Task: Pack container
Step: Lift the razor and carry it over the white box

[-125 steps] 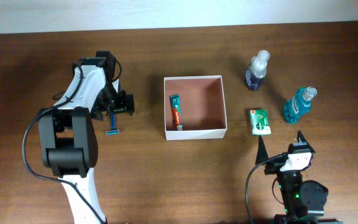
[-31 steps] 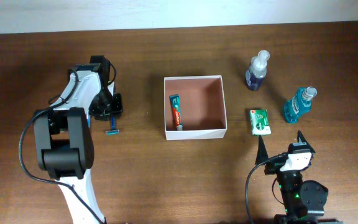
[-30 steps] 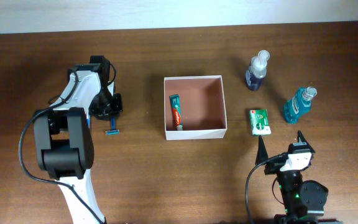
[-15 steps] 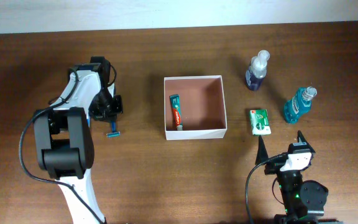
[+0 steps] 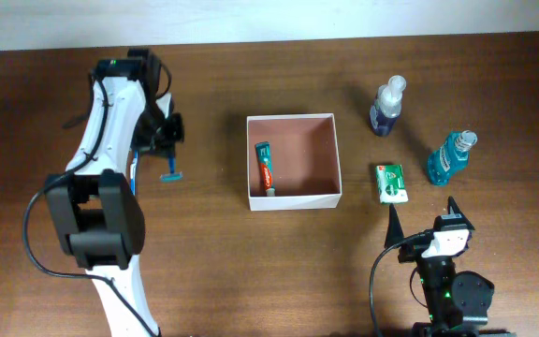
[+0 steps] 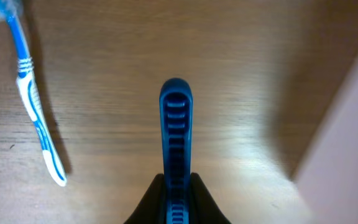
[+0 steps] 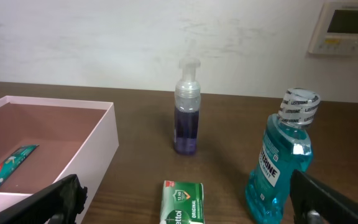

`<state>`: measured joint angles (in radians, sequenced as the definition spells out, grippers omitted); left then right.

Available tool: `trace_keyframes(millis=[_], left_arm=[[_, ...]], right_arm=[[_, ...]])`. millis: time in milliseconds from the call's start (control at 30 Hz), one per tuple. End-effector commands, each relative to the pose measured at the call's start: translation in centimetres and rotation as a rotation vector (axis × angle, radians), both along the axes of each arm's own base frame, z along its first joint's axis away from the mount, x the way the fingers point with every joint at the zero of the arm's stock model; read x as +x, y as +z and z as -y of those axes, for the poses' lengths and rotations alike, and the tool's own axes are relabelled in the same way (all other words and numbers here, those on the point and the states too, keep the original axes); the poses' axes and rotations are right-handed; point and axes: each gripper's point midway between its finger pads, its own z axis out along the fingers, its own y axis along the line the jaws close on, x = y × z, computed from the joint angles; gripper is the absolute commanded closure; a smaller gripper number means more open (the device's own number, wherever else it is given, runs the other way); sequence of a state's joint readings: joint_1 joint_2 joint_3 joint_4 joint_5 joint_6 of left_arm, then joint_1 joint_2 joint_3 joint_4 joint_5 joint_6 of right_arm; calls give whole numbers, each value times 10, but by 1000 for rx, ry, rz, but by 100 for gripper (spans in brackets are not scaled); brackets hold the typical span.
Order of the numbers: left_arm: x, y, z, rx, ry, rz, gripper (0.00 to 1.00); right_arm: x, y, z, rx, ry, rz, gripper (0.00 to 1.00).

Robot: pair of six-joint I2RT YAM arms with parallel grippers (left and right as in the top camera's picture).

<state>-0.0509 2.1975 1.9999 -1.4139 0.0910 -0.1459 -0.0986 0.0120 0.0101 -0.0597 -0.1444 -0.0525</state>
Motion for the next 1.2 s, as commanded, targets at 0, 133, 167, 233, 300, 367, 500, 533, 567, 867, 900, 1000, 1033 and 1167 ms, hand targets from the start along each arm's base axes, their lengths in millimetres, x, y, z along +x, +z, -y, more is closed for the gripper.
trace_keyframes(millis=[0, 133, 167, 233, 300, 367, 500, 533, 567, 867, 900, 1000, 1033, 1167], left_arm=[[8, 36, 42, -59, -69, 71, 97], [1, 69, 88, -72, -118, 107, 97], [-1, 74, 97, -76, -131, 115, 97], [-5, 83, 121, -85, -155, 137, 97], [-8, 86, 142, -89, -170, 158, 97], [-9, 86, 159, -70, -178, 184, 97], [-12, 85, 180, -35, -169, 221, 96], [-12, 85, 186, -39, -175, 230, 97], [-13, 86, 191, -43, -184, 238, 96], [-3, 85, 200, -18, -129, 301, 97], [-1, 83, 201, -20, -129, 305, 96], [1, 76, 200, -5, -123, 307, 96], [1, 73, 199, -1, -123, 304, 96], [0, 59, 198, 9, -125, 283, 96]], right_arm=[[0, -2, 1, 4, -5, -1, 2], [0, -2, 1, 4, -5, -1, 2], [0, -2, 1, 4, -5, -1, 2], [0, -2, 1, 4, -6, -1, 2], [0, -2, 1, 4, -5, -1, 2], [0, -2, 1, 4, -5, -1, 2], [0, -2, 1, 4, -5, -1, 2], [0, -2, 1, 4, -5, -1, 2], [0, -2, 1, 4, -5, -1, 2], [0, -2, 1, 4, -5, -1, 2], [0, -2, 1, 4, -5, -1, 2], [0, -2, 1, 4, -5, -1, 2], [0, -2, 1, 4, -5, -1, 2], [0, -2, 1, 4, -5, -1, 2]])
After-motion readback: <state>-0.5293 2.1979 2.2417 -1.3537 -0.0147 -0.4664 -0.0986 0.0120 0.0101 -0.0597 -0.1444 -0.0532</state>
